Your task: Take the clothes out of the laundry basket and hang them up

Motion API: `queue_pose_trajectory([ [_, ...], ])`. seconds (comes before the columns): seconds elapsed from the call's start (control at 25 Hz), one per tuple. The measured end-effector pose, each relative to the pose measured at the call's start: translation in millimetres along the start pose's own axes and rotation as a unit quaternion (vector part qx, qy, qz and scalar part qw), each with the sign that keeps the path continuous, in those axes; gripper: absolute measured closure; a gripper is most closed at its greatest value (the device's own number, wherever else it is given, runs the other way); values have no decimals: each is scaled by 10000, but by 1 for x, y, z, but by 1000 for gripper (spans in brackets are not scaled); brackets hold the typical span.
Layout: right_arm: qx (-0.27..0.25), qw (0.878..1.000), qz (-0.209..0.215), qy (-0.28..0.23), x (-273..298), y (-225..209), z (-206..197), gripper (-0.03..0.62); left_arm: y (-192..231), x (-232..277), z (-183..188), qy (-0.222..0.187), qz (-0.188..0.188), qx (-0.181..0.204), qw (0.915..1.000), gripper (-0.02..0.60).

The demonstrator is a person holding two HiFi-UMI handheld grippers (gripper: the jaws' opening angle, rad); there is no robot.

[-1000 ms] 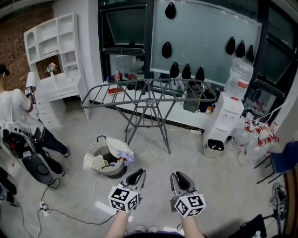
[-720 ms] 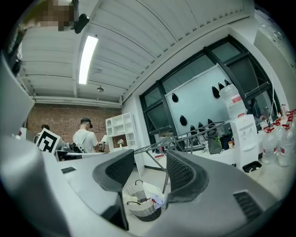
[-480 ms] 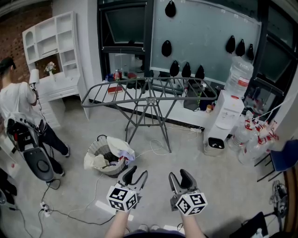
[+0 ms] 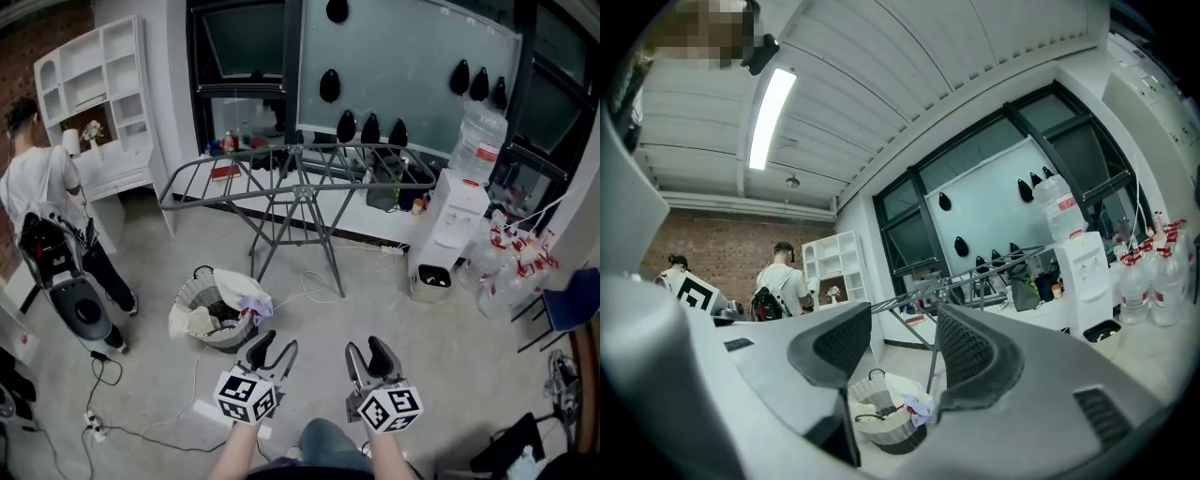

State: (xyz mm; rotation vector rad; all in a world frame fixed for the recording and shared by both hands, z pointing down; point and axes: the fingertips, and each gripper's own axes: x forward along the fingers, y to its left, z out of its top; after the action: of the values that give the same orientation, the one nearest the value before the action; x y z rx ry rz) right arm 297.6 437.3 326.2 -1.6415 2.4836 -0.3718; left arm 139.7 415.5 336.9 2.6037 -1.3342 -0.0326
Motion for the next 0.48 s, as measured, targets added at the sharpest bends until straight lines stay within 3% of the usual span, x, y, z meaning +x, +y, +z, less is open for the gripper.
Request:
queue_pose_trajectory([
  [0.48,-14,10000,4,-85,38,-18,5,388,27,28,9,-89,-8,-31,10000,376],
])
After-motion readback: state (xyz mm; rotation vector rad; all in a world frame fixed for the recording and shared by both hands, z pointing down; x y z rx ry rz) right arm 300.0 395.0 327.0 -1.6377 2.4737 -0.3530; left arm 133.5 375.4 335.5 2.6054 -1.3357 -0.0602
